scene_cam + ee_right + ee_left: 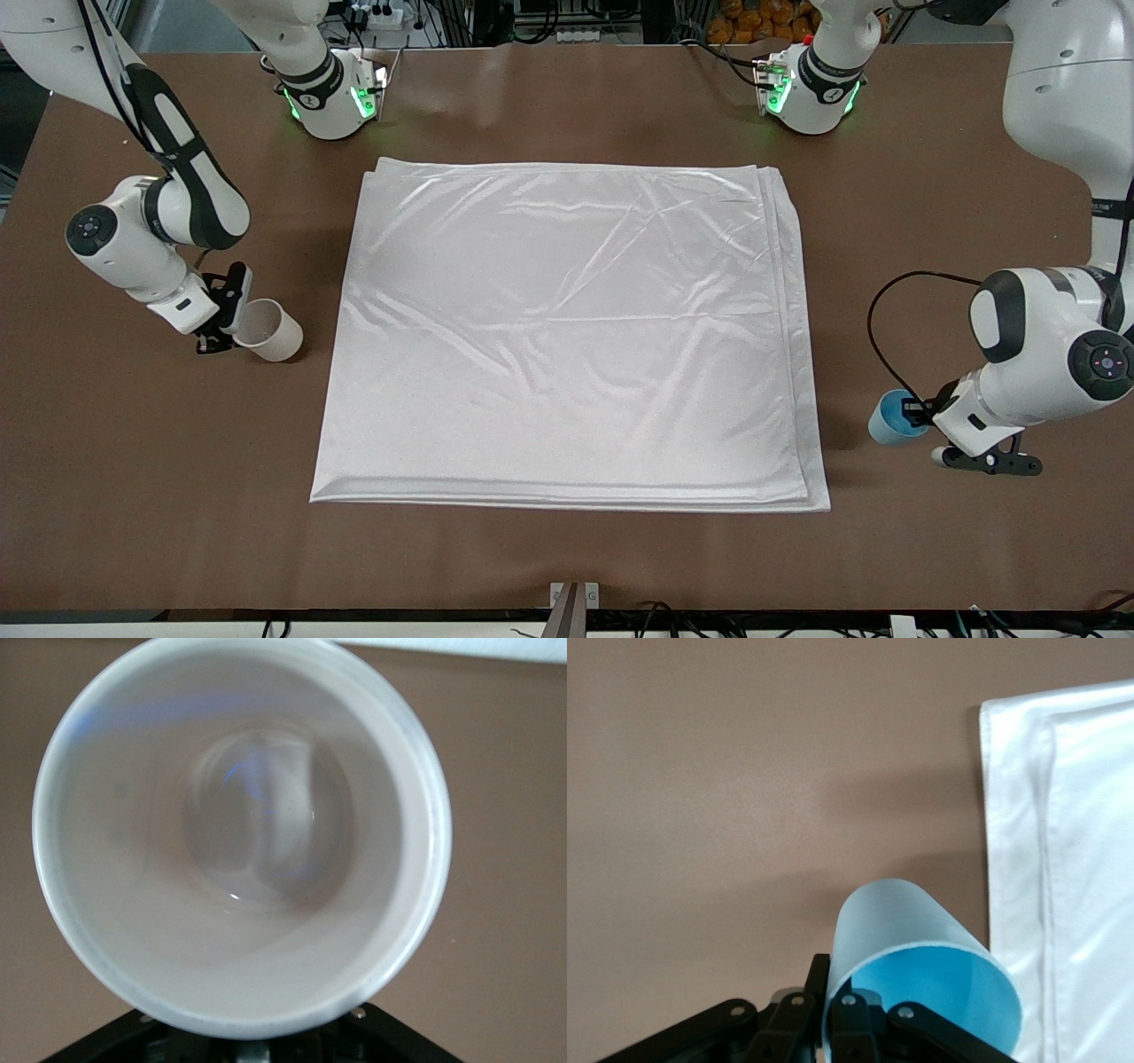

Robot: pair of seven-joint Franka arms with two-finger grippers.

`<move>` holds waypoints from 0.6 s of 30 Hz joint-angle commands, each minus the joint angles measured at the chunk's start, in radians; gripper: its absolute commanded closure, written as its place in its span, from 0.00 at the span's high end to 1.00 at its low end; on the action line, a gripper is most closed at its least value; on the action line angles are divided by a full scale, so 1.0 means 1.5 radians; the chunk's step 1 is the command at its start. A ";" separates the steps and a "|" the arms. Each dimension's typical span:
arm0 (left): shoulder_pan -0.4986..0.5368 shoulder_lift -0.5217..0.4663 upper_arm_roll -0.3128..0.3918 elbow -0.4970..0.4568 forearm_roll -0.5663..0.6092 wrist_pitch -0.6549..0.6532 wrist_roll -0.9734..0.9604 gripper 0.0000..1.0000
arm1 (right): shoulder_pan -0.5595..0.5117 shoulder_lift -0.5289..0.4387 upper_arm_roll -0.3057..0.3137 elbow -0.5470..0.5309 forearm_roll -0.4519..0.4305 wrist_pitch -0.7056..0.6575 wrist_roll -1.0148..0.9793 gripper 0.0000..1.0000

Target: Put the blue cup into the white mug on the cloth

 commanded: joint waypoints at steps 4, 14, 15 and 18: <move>-0.022 -0.049 0.002 0.014 -0.018 -0.089 -0.011 0.00 | -0.014 -0.030 0.075 -0.012 0.011 0.005 0.050 0.00; -0.074 -0.080 -0.003 0.039 -0.019 -0.166 -0.069 0.00 | -0.008 -0.050 0.180 -0.012 0.010 -0.003 0.141 0.00; -0.076 -0.084 -0.003 0.039 -0.022 -0.168 -0.072 0.00 | -0.008 -0.050 0.192 -0.012 0.010 -0.003 0.156 0.00; -0.080 -0.091 -0.003 0.039 -0.039 -0.169 -0.078 0.00 | -0.006 -0.050 0.229 -0.010 0.010 -0.003 0.196 0.00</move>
